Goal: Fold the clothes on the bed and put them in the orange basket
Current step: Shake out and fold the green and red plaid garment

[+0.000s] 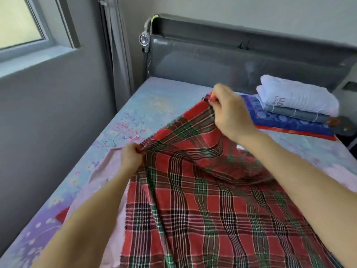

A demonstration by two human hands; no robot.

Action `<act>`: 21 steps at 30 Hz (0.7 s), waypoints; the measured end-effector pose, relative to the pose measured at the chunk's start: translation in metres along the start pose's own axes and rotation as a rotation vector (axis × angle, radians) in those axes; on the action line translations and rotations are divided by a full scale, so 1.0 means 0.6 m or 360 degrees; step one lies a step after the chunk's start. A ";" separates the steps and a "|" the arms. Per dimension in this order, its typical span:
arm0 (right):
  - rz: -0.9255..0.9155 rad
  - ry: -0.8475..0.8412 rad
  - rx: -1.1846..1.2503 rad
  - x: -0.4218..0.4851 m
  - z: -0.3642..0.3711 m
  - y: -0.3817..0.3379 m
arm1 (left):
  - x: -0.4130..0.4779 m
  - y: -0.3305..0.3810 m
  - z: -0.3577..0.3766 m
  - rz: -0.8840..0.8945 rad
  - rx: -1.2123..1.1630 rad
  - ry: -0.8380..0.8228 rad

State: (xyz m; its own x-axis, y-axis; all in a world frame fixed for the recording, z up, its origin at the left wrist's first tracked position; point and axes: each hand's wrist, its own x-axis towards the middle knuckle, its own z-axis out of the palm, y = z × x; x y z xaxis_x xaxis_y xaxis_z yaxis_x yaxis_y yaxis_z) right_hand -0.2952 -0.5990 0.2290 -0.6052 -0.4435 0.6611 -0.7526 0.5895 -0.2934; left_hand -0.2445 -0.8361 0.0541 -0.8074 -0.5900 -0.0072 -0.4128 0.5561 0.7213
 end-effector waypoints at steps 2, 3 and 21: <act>0.0022 -0.0073 0.0069 -0.035 0.028 -0.019 | -0.002 -0.024 0.002 -0.0004 0.0126 -0.0148; 0.0051 -0.0090 0.0109 -0.048 0.035 -0.029 | -0.008 -0.035 0.006 0.0008 0.0147 -0.0177; 0.0592 -0.0587 0.0170 -0.348 0.049 -0.172 | -0.450 -0.313 0.071 -0.0321 0.0298 -0.0957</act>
State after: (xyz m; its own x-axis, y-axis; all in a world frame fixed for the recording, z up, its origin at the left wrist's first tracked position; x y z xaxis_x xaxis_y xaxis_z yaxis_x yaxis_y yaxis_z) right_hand -0.0989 -0.5873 0.1008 -0.8726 -0.4369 0.2183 -0.4806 0.6885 -0.5432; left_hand 0.0328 -0.7565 -0.1086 -0.7789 -0.2935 -0.5543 -0.6030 0.5934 0.5332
